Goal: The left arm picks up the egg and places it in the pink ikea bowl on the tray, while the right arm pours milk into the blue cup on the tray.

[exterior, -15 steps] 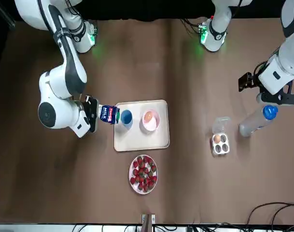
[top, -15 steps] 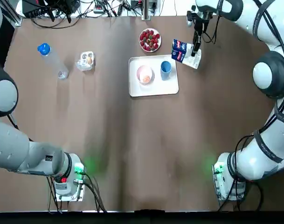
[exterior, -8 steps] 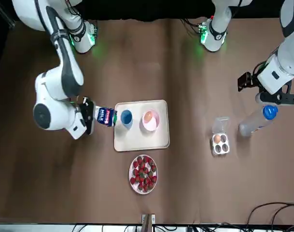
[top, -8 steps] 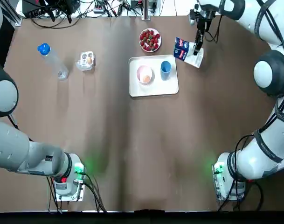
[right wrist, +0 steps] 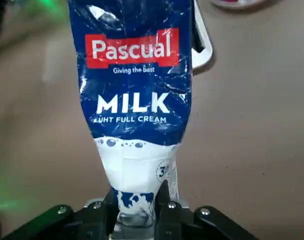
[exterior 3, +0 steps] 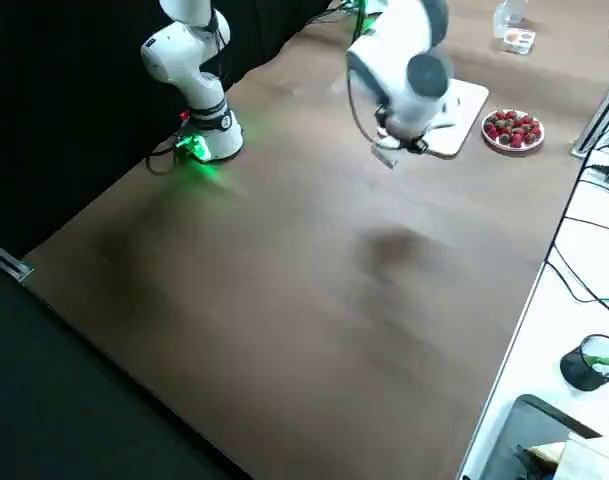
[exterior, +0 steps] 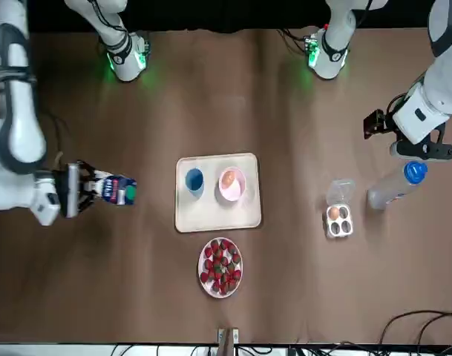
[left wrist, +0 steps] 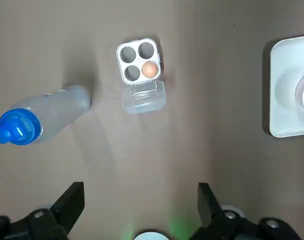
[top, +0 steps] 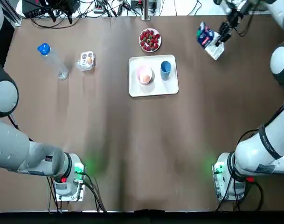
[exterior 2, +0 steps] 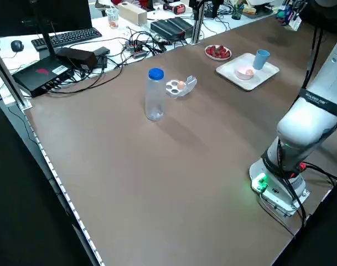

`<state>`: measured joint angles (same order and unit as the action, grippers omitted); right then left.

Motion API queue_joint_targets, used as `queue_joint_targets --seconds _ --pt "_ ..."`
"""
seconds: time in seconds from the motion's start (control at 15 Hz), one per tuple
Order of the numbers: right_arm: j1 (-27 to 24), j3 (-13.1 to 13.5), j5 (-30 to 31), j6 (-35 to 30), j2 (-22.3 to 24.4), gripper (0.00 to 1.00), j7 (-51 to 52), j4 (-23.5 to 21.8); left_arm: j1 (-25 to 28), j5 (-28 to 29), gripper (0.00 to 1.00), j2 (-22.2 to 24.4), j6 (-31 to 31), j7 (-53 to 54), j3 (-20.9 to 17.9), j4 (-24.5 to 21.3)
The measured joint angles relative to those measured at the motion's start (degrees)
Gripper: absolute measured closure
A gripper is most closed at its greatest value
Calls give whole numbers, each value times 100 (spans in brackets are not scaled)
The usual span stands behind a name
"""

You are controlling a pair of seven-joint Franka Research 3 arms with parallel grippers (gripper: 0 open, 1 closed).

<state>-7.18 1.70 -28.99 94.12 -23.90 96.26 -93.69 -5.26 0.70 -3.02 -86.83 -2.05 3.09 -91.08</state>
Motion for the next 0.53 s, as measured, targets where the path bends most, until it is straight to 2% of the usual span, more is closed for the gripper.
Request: queue_joint_targets --seconds 0.27,0.53 --pt "-922 4 -904 -306 -373 67 1406 -116 0 0 0 0 4 0 0 -3" --pt "-1459 0 -1602 -599 -965 68 2594 -139 3 0 0 0 4 0 -4 -3"
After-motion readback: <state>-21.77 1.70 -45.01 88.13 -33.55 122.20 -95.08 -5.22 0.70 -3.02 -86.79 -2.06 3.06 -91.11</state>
